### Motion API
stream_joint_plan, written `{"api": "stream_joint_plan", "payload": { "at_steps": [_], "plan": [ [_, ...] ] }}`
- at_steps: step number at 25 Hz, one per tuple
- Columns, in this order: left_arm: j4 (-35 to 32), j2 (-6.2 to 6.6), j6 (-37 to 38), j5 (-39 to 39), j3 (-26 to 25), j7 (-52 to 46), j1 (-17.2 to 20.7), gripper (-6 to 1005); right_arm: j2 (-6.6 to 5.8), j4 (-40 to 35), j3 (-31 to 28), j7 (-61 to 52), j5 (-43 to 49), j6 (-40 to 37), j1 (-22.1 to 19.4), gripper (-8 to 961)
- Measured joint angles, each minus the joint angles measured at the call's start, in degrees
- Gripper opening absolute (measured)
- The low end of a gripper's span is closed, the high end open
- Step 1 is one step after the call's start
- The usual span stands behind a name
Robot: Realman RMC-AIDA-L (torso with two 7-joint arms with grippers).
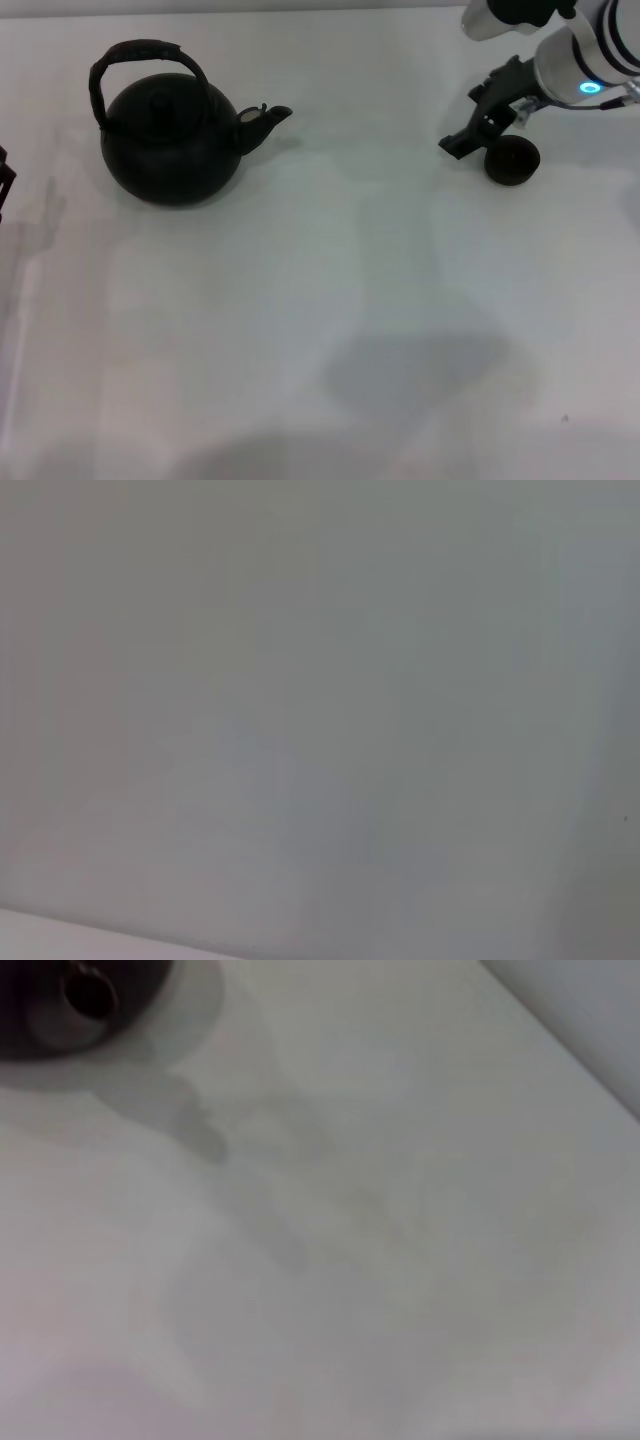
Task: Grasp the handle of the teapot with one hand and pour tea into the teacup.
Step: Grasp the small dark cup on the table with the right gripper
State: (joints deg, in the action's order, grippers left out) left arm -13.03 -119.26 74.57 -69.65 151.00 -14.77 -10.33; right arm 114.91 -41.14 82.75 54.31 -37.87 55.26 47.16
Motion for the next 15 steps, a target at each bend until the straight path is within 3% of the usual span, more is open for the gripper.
{"api": "stream_joint_plan", "payload": {
  "at_steps": [8, 15],
  "plan": [
    [0.0, -0.01, -1.2, -0.6, 0.0, 0.0, -0.6, 888, 0.07, -0.3, -5.1, -1.1, 5.0, 3.6, -0.7, 798],
    [0.0, -0.01, -1.2, -0.7, 0.0, 0.0, -0.9, 887, -0.08, -0.3, -5.9, -1.3, 5.7, 5.9, -1.2, 789]
  ]
}}
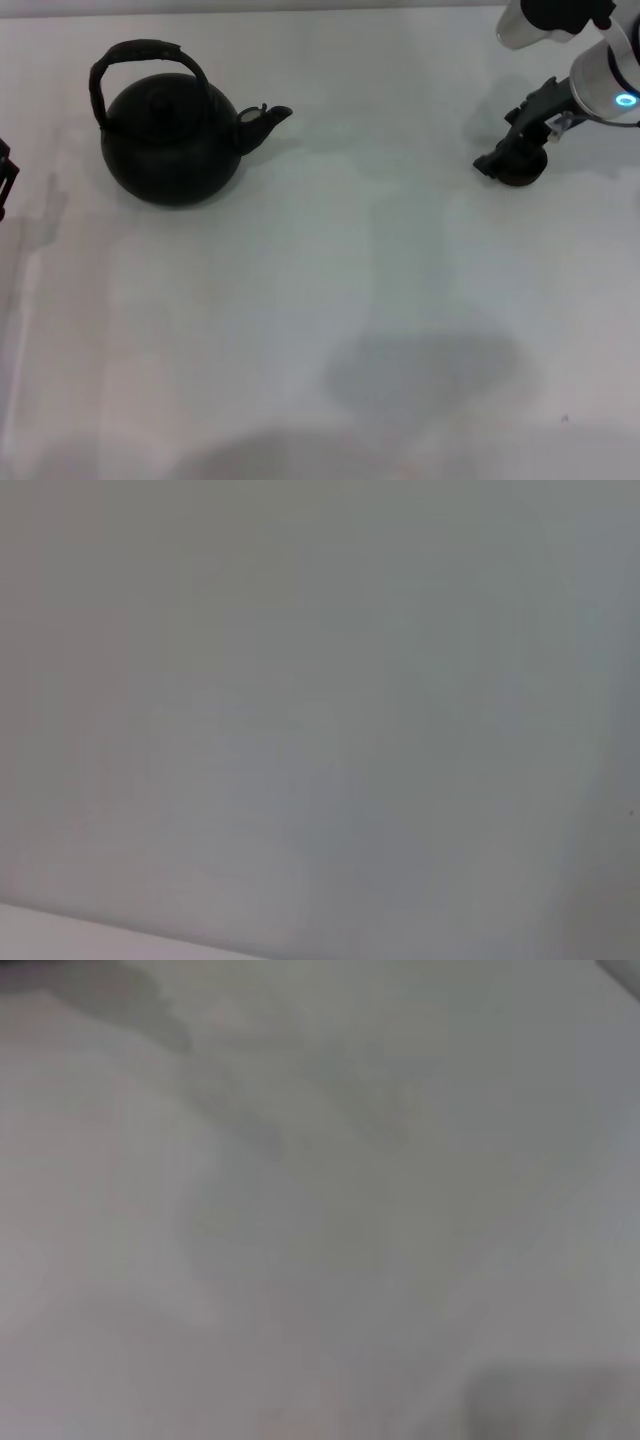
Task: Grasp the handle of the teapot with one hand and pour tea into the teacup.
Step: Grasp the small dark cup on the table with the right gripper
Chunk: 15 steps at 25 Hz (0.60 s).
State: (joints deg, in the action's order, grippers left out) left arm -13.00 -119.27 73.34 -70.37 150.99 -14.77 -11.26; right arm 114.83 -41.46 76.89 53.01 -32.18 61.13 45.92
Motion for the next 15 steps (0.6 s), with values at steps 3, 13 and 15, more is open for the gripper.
{"api": "stream_joint_plan", "payload": {
  "at_steps": [3, 13, 15],
  "plan": [
    [0.0, 0.0, 0.0, -0.3, 0.0, 0.0, 0.0, 887, 0.01, 0.0, -0.1, -0.1, 0.0, 0.4, -0.1, 786],
    [0.0, 0.07, 0.1, -0.6, 0.0, 0.0, -0.2, 887, -0.01, -4.5, -0.3, -2.3, 2.8, 4.1, -2.8, 774],
    [0.0, 0.08, 0.1, -0.6, 0.0, 0.0, -0.3, 887, 0.08, -6.8, -0.4, -2.5, 3.0, 5.0, -4.0, 772]
  ]
}}
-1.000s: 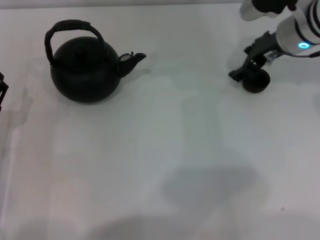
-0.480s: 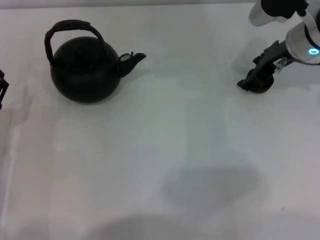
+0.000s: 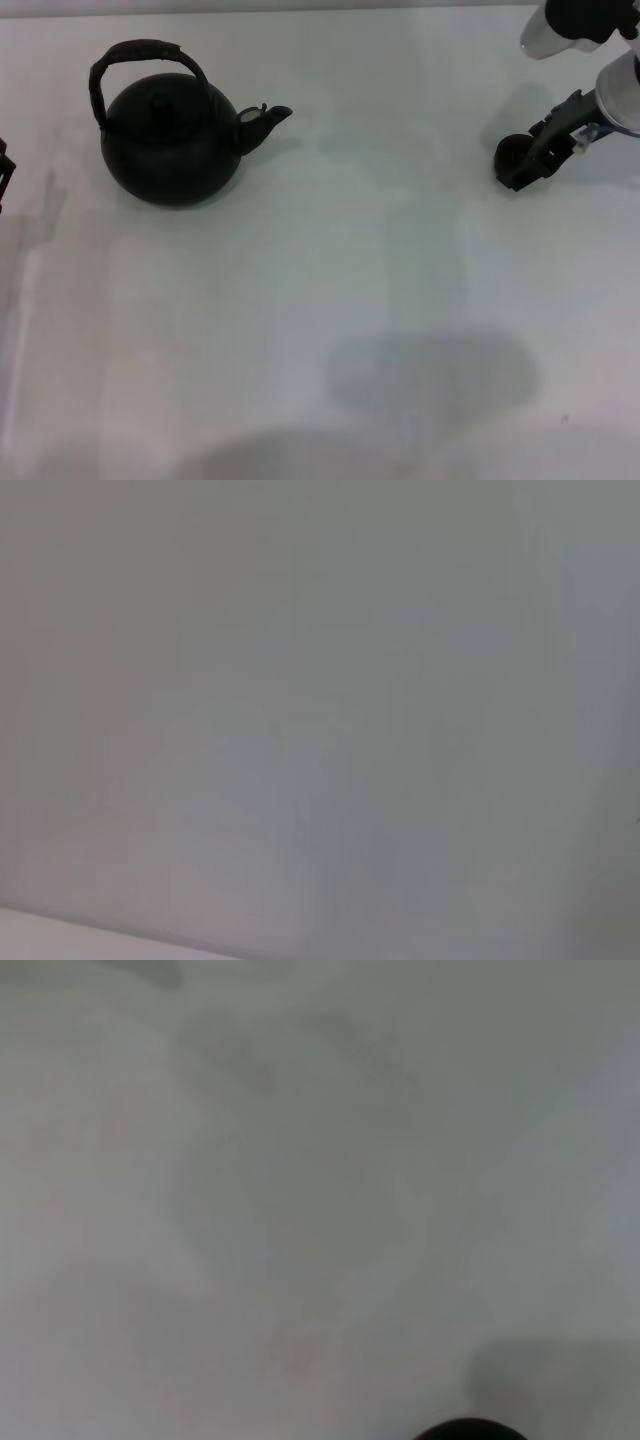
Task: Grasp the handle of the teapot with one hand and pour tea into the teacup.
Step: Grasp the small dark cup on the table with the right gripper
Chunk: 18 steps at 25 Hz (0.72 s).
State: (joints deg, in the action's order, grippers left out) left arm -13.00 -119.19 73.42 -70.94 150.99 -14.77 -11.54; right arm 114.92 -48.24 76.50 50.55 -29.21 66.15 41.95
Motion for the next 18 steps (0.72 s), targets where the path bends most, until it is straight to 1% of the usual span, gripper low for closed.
{"api": "stream_joint_plan", "payload": {
  "at_steps": [4, 18],
  "plan": [
    [0.0, 0.02, 0.0, 0.0, 0.0, 0.0, -0.2, 888, 0.02, -1.5, -0.1, -0.6, 0.1, 1.3, -0.7, 767],
    [0.1, 0.02, 0.1, 0.0, 0.0, 0.0, 0.1, 887, 0.3, -1.3, 0.5, -0.6, 0.2, 0.6, -0.7, 750]
  ]
}}
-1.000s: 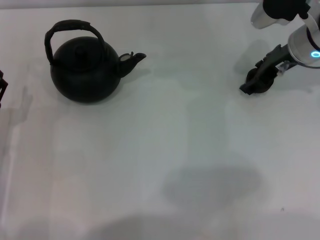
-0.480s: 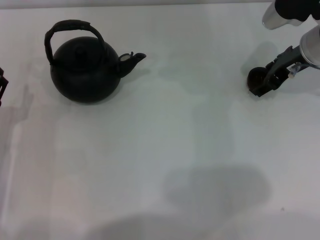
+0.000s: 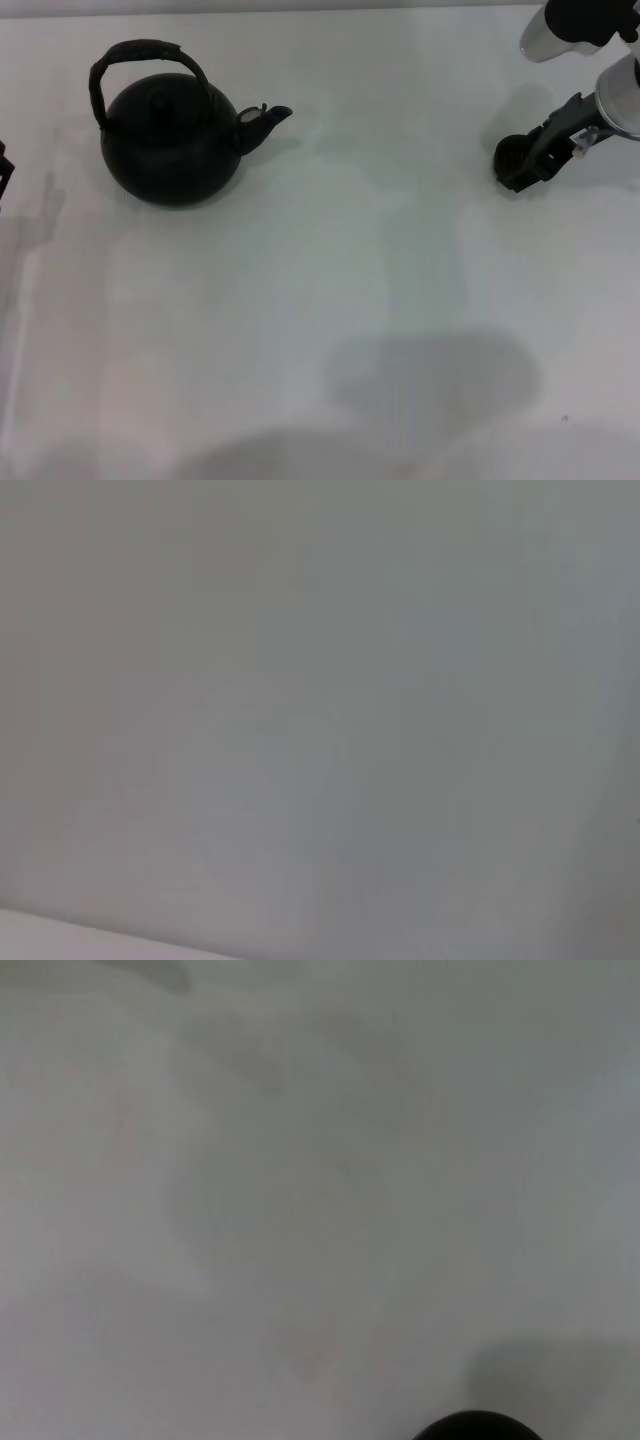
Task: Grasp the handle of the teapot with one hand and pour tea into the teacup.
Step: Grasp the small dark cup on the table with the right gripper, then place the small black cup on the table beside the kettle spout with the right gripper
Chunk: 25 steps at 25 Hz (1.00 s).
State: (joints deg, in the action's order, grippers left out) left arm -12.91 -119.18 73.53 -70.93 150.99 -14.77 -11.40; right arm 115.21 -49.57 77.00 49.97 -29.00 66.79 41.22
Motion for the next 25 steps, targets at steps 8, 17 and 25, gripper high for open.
{"api": "stream_joint_plan", "payload": {
  "at_steps": [8, 17, 25],
  "plan": [
    [0.0, -0.05, 0.3, 0.0, 0.0, 0.0, 0.2, 888, 0.12, -1.2, 0.2, 0.0, -0.2, 0.4, 0.0, 734],
    [0.0, -0.09, 0.3, 0.0, 0.0, 0.0, 0.2, 888, 0.62, -3.8, 9.2, 0.0, -6.2, 0.9, 3.2, 756],
    [0.0, -0.09, 0.3, 0.0, 0.0, 0.0, 0.1, 888, 0.98, -3.1, 21.5, 0.0, -12.2, -0.8, 7.8, 776]
  ]
}}
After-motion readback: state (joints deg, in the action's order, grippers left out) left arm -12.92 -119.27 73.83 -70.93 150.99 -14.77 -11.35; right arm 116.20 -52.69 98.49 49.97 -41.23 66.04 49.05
